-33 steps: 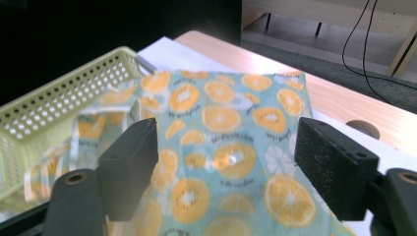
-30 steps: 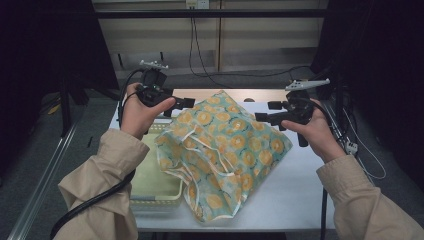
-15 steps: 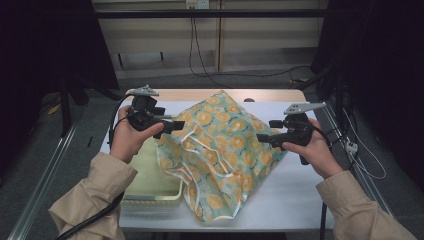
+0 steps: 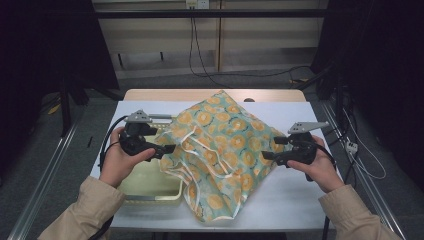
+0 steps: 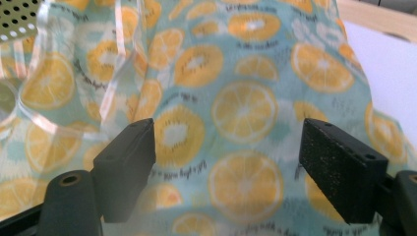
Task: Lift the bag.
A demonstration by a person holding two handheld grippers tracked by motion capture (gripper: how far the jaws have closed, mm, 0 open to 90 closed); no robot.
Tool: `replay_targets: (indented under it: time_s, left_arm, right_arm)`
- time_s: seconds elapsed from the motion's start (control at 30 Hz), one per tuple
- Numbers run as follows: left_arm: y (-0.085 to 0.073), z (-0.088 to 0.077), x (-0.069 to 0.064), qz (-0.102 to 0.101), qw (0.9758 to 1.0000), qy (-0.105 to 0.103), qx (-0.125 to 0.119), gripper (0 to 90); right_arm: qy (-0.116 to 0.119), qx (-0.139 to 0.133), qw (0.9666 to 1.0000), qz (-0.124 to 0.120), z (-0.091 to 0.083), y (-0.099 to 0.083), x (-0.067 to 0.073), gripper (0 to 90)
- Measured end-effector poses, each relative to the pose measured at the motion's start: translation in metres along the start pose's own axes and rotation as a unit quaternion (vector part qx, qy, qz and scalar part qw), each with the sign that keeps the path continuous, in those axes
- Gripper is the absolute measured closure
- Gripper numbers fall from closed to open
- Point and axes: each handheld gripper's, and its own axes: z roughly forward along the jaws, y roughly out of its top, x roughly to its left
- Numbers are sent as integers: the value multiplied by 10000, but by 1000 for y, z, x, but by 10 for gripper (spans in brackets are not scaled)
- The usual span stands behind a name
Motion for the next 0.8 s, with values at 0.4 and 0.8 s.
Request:
replay_targets:
  time_s: [0.4,0.8]
  left_arm:
    - [-31,0,-4,-59,9999,-54,123,74]
    - [-51,-3,-8,-40,9998,93,154,77]
  right_arm:
    - [-105,25,9999,71,-8,-37,-1,215]
    - [-178,164,9997,49,-11,-66,3,211]
